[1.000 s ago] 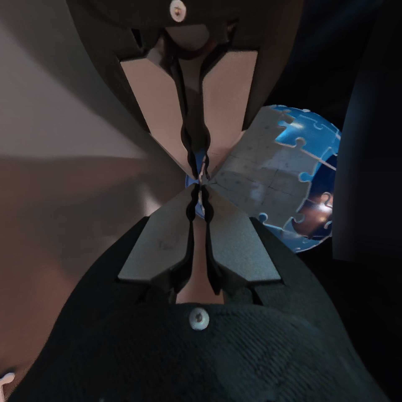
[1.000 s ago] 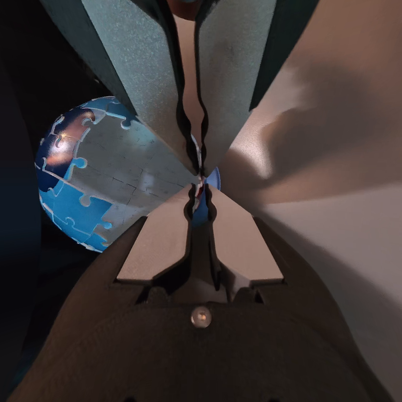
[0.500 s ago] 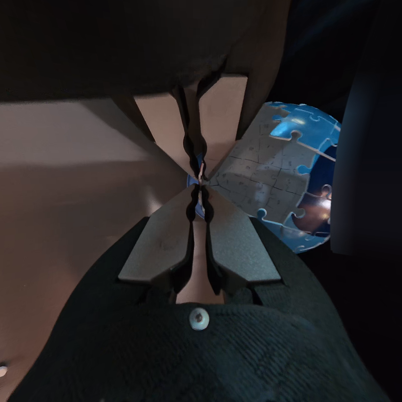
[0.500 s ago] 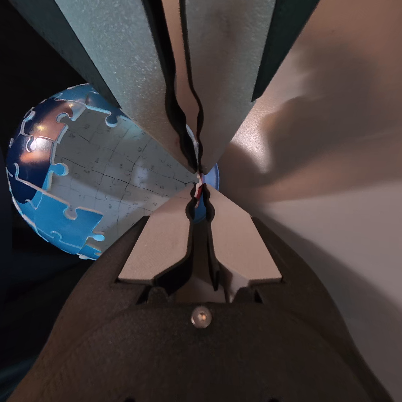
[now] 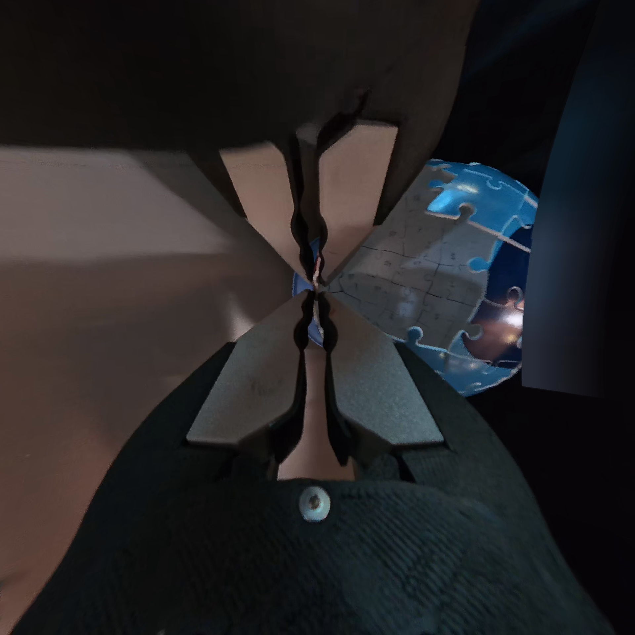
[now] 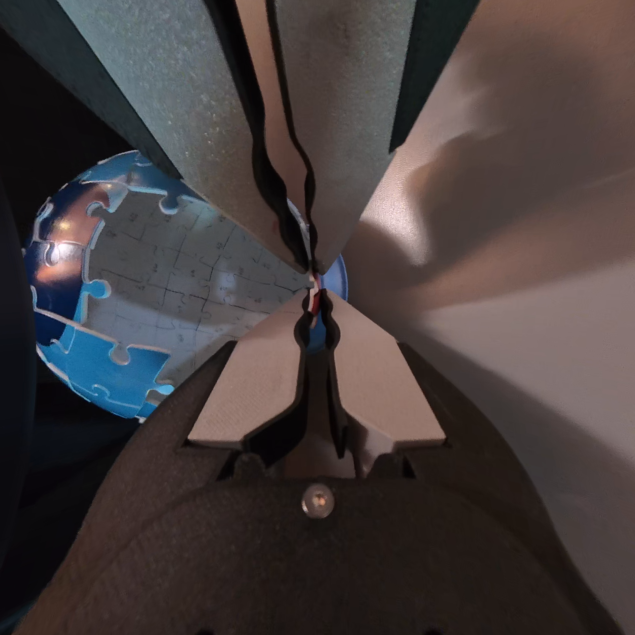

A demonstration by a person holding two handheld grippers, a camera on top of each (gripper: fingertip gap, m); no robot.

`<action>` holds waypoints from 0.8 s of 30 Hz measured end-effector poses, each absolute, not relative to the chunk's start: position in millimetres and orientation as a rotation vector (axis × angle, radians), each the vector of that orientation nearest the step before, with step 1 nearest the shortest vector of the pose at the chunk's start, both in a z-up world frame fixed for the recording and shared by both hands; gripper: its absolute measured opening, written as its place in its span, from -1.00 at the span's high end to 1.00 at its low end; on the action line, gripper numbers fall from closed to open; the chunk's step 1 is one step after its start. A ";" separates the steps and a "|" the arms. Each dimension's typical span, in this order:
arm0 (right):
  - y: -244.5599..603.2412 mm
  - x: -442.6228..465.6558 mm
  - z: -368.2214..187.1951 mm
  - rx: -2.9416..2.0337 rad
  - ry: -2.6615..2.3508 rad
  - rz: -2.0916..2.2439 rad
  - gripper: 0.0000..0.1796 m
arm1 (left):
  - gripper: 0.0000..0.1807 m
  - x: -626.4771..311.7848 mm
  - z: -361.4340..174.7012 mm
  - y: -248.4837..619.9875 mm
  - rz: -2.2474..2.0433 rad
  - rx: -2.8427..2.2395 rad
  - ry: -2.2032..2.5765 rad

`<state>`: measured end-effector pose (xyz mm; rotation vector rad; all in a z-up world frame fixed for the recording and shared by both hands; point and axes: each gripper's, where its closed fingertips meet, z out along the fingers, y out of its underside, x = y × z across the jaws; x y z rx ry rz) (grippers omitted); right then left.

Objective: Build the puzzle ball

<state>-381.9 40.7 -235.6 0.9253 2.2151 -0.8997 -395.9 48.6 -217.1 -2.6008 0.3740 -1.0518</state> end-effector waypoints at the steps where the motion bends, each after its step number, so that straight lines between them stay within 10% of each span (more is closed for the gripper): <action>1: 41.5 -382.1 -235.2 0.921 2.204 -0.898 0.99 | 0.99 -396.0 -216.9 50.3 -1.048 -2.591 0.367; 24: 52.9 -398.1 -217.1 0.842 2.076 -0.991 0.82 | 0.99 -405.6 -212.3 48.1 -1.154 -2.510 0.250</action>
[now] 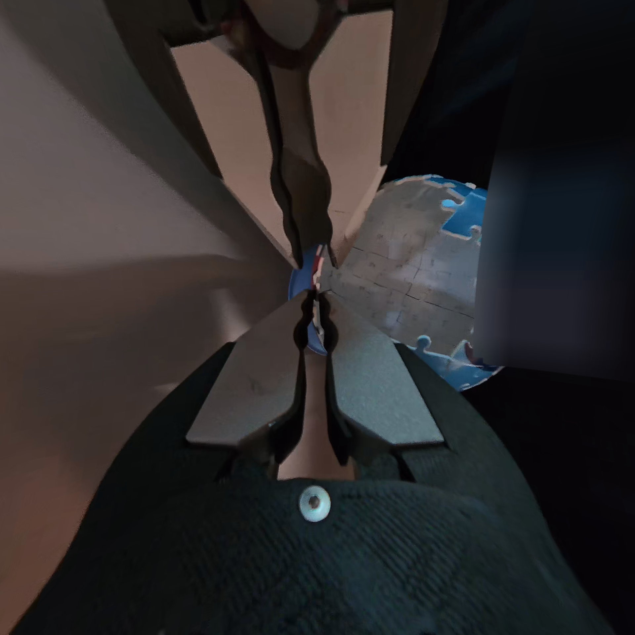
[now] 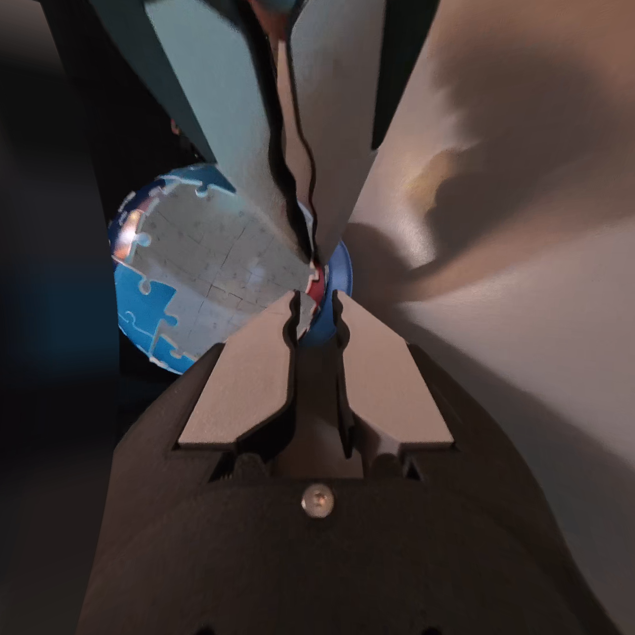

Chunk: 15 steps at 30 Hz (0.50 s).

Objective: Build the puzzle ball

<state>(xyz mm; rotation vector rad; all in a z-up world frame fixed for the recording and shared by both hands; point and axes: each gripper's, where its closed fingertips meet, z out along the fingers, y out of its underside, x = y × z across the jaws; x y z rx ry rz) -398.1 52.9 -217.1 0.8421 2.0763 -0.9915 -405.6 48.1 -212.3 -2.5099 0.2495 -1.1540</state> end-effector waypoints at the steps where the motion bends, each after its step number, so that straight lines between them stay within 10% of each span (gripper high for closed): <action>1: 52.7 -395.8 -219.0 0.833 2.092 -0.979 0.82 | 0.99 -406.3 -212.5 47.2 -1.173 -2.505 0.246; 15: 43.0 -405.7 -217.7 0.818 2.155 -0.982 0.95 | 0.99 -410.8 -214.1 40.0 -1.192 -2.554 0.370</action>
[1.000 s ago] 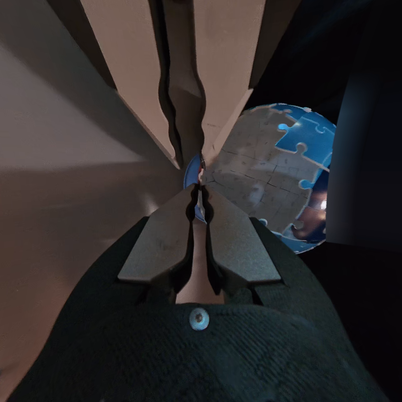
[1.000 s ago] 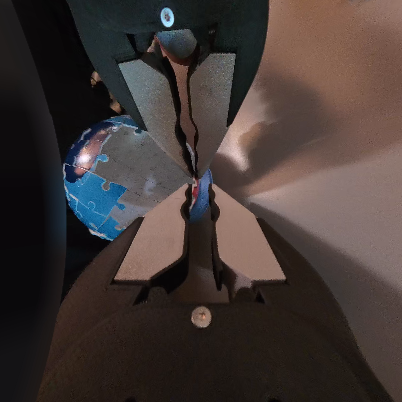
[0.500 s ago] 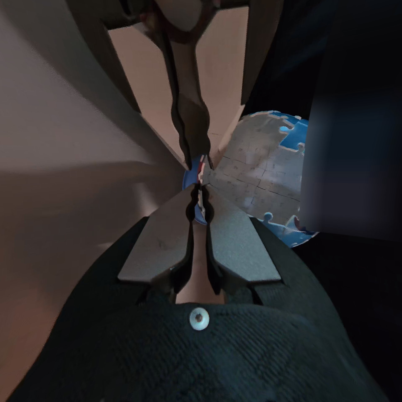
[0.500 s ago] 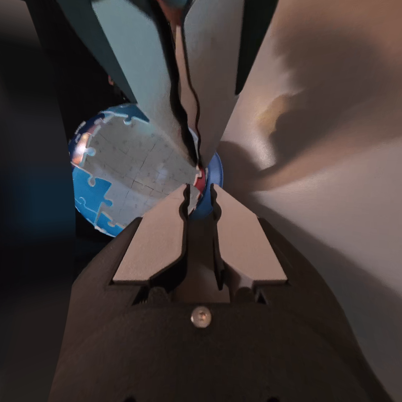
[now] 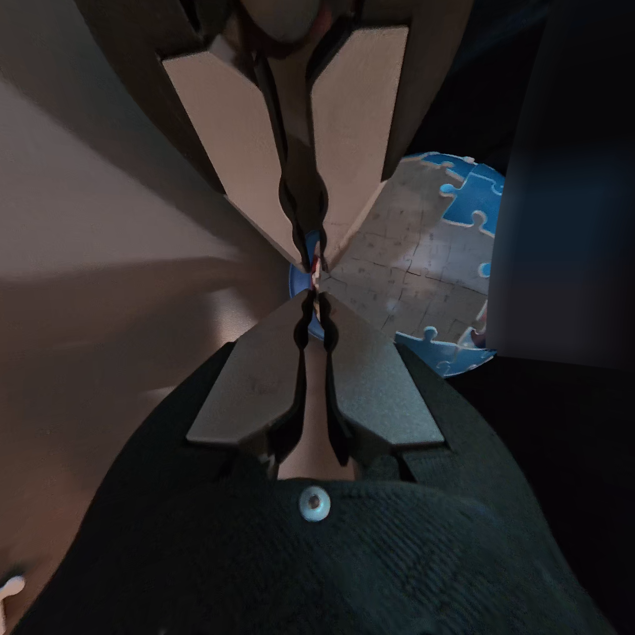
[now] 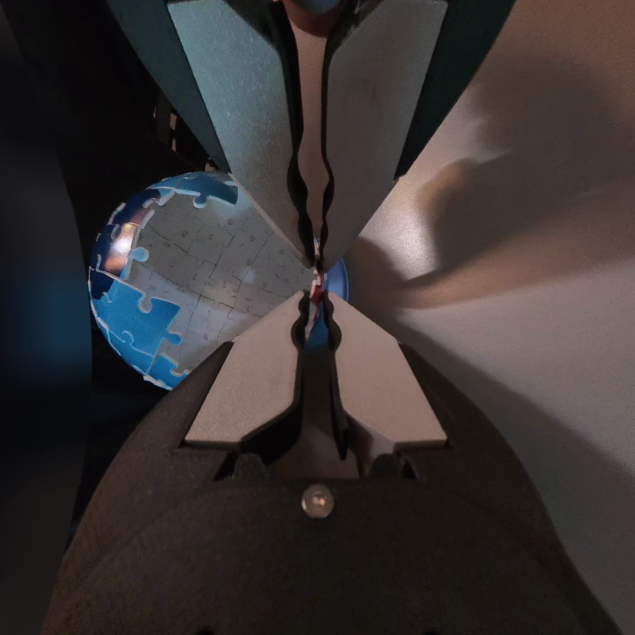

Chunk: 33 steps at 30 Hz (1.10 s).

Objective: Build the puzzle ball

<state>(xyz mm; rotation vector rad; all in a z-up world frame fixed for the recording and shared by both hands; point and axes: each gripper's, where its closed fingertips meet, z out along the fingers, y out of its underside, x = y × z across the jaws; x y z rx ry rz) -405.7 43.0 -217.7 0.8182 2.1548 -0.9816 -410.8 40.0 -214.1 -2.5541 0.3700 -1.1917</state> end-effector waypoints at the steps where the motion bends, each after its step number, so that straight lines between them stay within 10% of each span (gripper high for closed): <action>1: 42.4 -406.2 -218.3 0.818 2.157 -0.981 0.96 | 0.99 -411.3 -214.4 39.8 -1.189 -2.555 0.372; 33: 43.3 -404.6 -217.2 0.980 2.118 -0.943 0.96 | 0.99 -408.2 -219.1 39.7 -1.009 -2.562 0.515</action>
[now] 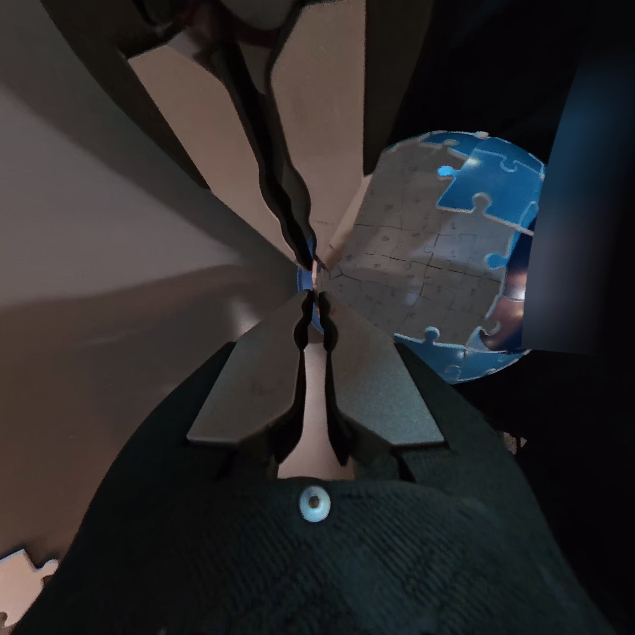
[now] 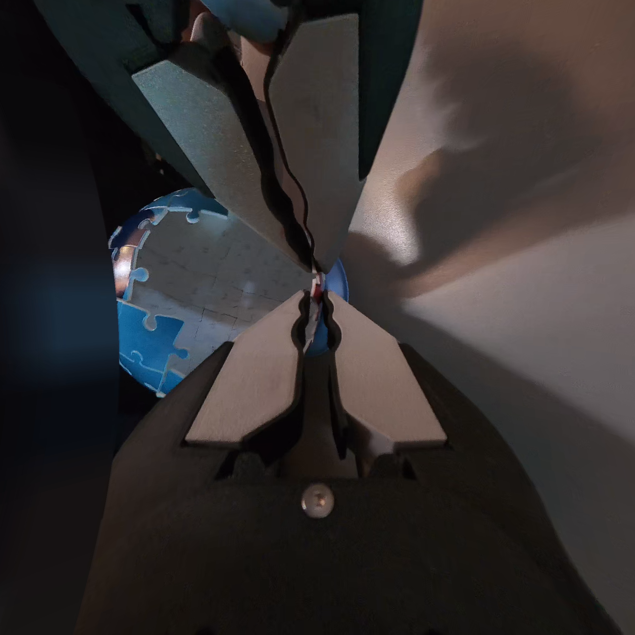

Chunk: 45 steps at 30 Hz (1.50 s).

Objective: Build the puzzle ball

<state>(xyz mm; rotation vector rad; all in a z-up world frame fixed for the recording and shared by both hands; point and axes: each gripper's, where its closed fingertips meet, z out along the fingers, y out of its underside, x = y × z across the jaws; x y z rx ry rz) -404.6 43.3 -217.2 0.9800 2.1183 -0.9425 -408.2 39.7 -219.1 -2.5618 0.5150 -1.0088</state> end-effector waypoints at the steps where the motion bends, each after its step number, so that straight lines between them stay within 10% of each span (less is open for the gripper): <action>1: 43.9 -403.9 -217.6 0.971 2.115 -0.936 0.96 | 0.99 -408.3 -219.1 39.2 -1.006 -2.562 0.522; 45: 23.6 -400.8 -231.0 0.914 2.416 -0.899 0.98 | 0.99 -410.6 -218.3 22.8 -0.824 -2.471 0.626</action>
